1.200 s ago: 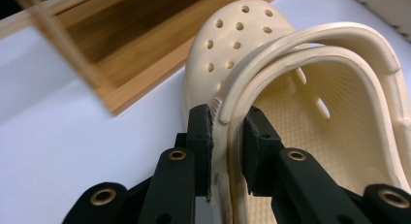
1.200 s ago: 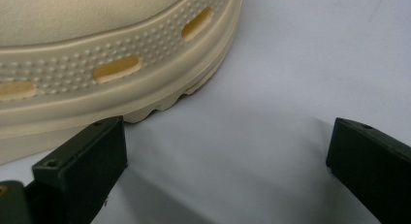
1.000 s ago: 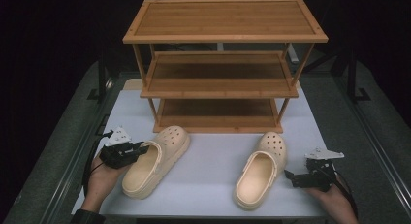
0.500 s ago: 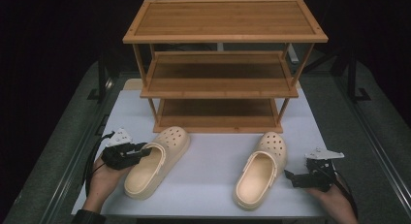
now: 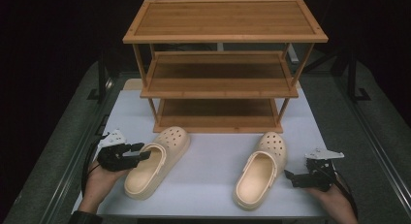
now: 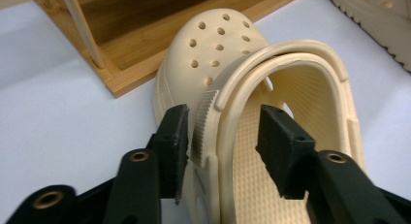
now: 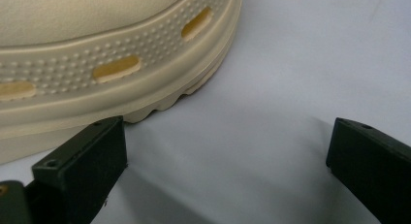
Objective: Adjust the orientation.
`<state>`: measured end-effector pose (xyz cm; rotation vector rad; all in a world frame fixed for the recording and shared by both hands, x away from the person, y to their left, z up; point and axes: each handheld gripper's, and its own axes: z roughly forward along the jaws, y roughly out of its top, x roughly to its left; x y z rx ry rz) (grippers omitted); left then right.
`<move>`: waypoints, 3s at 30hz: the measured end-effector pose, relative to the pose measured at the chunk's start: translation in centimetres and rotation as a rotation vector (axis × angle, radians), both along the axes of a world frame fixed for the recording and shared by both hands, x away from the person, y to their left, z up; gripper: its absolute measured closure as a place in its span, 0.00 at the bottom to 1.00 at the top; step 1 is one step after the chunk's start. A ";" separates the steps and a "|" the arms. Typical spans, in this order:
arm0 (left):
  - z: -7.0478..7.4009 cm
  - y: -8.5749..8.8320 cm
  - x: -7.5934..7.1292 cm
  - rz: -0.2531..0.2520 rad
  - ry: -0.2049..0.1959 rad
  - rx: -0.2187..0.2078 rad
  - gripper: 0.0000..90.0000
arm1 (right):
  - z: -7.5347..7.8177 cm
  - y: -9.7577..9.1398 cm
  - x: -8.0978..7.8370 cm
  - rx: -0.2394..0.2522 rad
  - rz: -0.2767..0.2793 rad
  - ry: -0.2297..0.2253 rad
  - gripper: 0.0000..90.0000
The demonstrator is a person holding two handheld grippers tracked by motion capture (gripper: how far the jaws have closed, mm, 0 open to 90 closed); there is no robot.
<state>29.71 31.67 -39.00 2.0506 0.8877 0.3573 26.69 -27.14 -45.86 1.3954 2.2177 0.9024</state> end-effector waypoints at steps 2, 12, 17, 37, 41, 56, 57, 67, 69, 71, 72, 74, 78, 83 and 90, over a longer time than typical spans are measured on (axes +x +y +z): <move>0.1 0.4 -0.2 0.004 -0.003 -0.011 0.56 | 0.0 0.0 0.0 0.000 0.000 0.000 0.01; 0.3 3.3 -0.7 0.092 -0.016 0.002 0.34 | 0.0 0.0 0.0 0.003 0.000 0.000 0.01; -0.4 4.6 -0.4 0.150 0.010 0.017 0.21 | 0.0 -0.1 0.0 0.013 0.000 0.000 0.01; -6.0 6.6 1.7 0.300 0.087 0.178 0.00 | 0.0 0.0 0.0 -0.003 0.002 -0.001 0.01; -6.0 6.6 1.7 0.301 0.083 0.179 0.00 | 0.0 0.0 0.0 -0.005 0.006 0.003 0.01; -6.0 6.6 1.7 0.302 0.086 0.178 0.00 | 2.8 -1.0 0.1 0.014 0.008 -0.009 0.56; -6.0 6.6 1.7 0.302 0.086 0.178 0.00 | 3.0 -1.0 0.2 0.027 0.014 -0.012 0.63; -6.0 6.6 1.7 0.303 0.086 0.176 0.00 | 5.1 -2.0 3.0 0.123 0.040 -0.080 1.00; -6.1 6.6 1.7 0.303 0.086 0.176 0.00 | 5.3 -1.9 3.9 0.140 0.052 -0.085 1.00; -6.0 6.6 1.7 0.303 0.086 0.177 0.00 | 5.5 -1.8 4.9 0.145 0.072 -0.086 1.00; -6.0 6.6 1.7 0.303 0.086 0.176 0.00 | 5.5 -1.6 5.4 0.148 0.076 -0.085 1.00; -6.0 6.6 1.7 0.303 0.086 0.176 0.00 | 5.5 -1.3 6.4 0.143 0.090 -0.080 1.00; -6.0 6.6 1.7 0.303 0.086 0.176 0.00 | 5.2 -0.7 8.0 0.133 0.104 -0.067 1.00; -6.0 6.6 1.7 0.303 0.087 0.176 0.00 | 4.8 0.2 9.0 0.118 0.117 -0.039 1.00; -6.0 6.6 1.7 0.303 0.088 0.176 0.00 | 4.5 1.5 9.4 0.096 0.145 -0.017 1.00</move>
